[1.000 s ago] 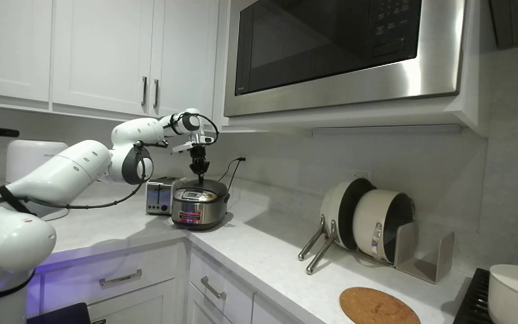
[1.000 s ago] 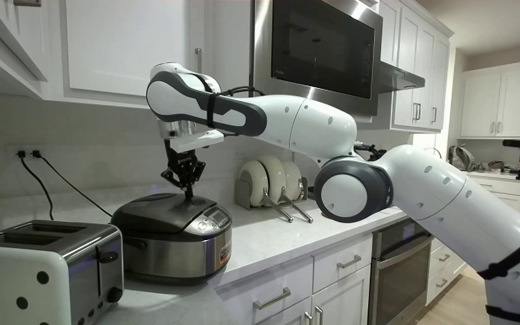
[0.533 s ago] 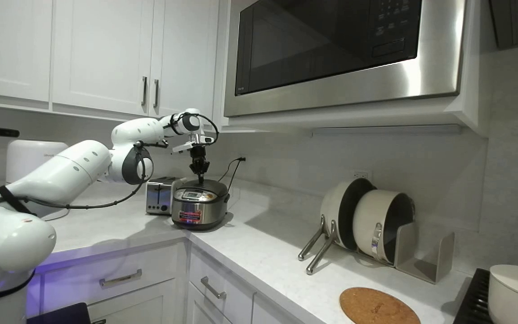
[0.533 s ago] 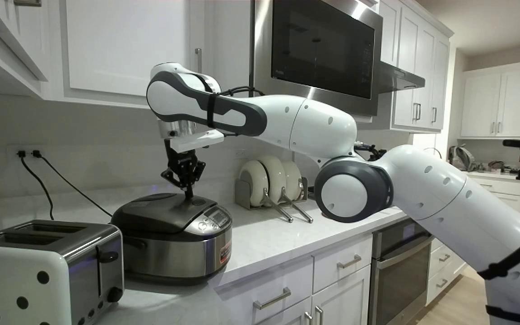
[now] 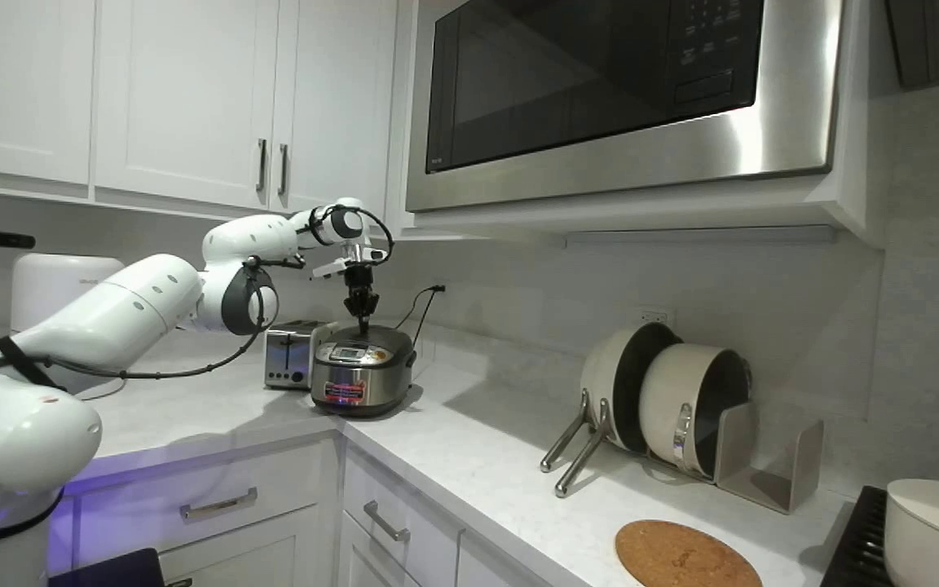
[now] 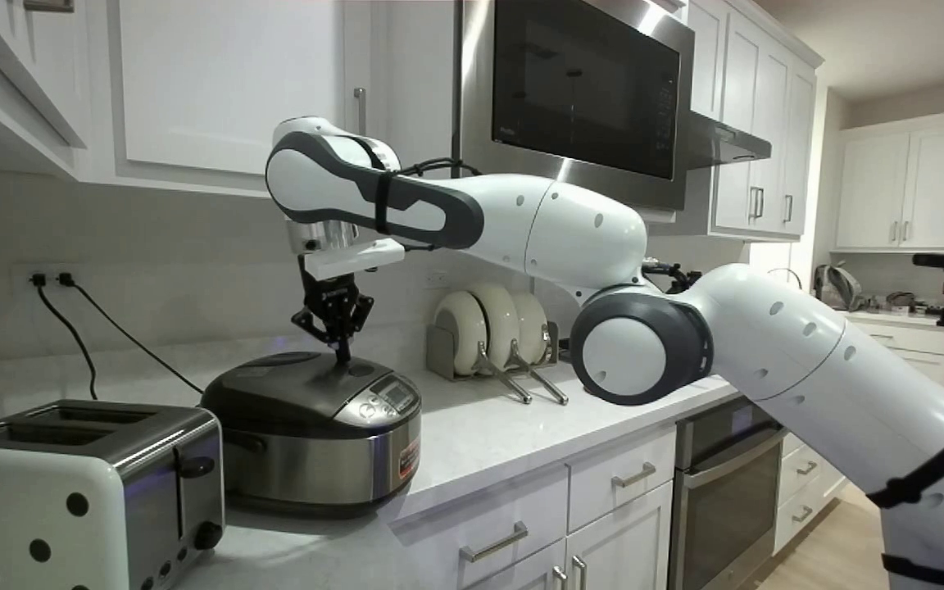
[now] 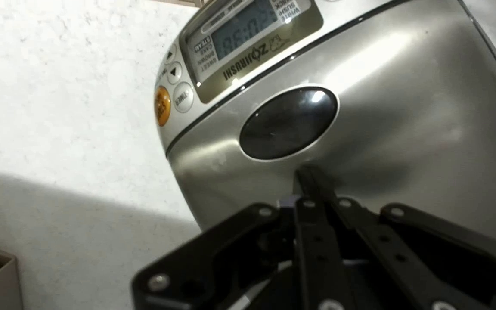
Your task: Close the cooker
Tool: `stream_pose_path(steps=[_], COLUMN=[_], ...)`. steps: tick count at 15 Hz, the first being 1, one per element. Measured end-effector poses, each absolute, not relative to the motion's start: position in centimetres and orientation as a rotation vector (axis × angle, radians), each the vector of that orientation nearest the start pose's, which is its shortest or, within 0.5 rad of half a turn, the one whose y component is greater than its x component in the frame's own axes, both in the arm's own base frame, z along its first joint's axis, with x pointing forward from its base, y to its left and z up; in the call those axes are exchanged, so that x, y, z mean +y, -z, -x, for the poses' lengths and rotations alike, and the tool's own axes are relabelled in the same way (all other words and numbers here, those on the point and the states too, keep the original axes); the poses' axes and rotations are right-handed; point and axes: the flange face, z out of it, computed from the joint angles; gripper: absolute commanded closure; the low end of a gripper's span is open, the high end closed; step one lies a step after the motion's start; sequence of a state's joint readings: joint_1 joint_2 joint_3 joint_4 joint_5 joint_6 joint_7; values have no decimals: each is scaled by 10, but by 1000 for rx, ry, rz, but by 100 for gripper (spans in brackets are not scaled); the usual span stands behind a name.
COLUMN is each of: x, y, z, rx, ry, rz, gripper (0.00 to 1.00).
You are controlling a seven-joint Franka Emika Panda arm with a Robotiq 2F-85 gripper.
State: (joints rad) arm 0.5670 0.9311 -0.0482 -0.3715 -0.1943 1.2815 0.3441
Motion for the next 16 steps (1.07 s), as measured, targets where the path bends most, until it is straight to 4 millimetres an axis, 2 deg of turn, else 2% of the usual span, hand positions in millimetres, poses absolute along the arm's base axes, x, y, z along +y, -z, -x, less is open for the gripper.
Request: stream_pose_path(steps=[7,16], x=[363,370], y=[-531,-536], z=[-641,-650], rx=[-166,-11], ry=[139,236], rz=[3342,3234], gripper=[100,100])
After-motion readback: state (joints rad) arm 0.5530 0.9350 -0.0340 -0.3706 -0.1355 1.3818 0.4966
